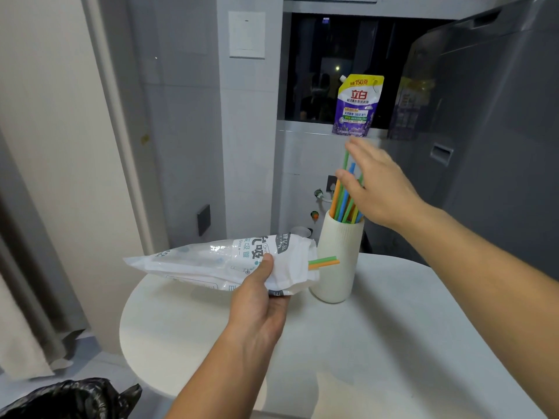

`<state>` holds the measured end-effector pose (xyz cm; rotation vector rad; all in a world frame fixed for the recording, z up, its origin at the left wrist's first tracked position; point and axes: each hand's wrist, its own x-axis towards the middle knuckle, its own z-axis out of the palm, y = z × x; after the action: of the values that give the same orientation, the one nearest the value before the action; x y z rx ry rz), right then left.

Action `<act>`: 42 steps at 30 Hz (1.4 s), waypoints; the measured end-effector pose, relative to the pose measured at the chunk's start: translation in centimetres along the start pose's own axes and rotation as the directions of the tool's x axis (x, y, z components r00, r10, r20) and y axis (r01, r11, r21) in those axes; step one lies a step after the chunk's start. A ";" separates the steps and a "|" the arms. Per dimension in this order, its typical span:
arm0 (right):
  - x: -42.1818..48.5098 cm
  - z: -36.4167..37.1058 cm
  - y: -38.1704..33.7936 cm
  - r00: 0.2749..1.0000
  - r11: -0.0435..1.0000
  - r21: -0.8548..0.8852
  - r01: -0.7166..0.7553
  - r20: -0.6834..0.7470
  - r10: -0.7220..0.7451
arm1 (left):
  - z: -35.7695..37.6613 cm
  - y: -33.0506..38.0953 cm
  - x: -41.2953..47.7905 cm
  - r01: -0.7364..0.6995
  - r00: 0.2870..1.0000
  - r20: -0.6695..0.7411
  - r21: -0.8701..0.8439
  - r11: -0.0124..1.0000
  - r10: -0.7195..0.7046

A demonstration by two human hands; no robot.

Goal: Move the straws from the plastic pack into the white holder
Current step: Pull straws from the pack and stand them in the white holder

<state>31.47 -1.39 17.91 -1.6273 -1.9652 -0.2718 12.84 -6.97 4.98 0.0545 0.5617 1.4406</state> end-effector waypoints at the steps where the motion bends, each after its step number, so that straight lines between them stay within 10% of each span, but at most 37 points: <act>1: -0.1 0.1 0.0 0.999 0.998 -0.062 0.003 0.047 0.000 | 0.0 0.0 0.0 0.000 1.000 0.002 0.003 1.000 0.000; 15: -0.8 2.6 1.3 0.971 0.952 -0.291 0.092 0.240 -0.021 | 0.1 0.0 -0.4 -0.007 1.000 0.023 0.021 1.000 0.006; 23: -5.1 0.1 -2.6 0.945 0.967 0.240 -0.082 -0.288 0.151 | 0.4 0.8 -1.0 -0.052 0.997 0.065 0.022 0.998 0.051; 28: -9.5 2.7 -4.9 0.743 0.428 0.635 -0.643 0.383 0.549 | 0.8 0.8 -1.5 -0.146 0.982 0.135 0.081 0.986 0.134; 32: -11.4 4.3 -5.3 0.579 -0.004 0.673 -0.740 0.640 0.505 | 0.9 0.7 -2.0 -0.244 0.958 0.193 0.165 0.956 0.211; 42: -12.9 4.5 -3.8 0.678 -0.205 0.788 -0.580 0.607 0.414 | 0.9 1.2 -2.2 -0.297 0.935 0.256 0.190 0.936 0.244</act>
<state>27.82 -10.88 7.97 -1.1449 -0.7136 1.3489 12.07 -8.59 6.89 0.4918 0.5390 1.6066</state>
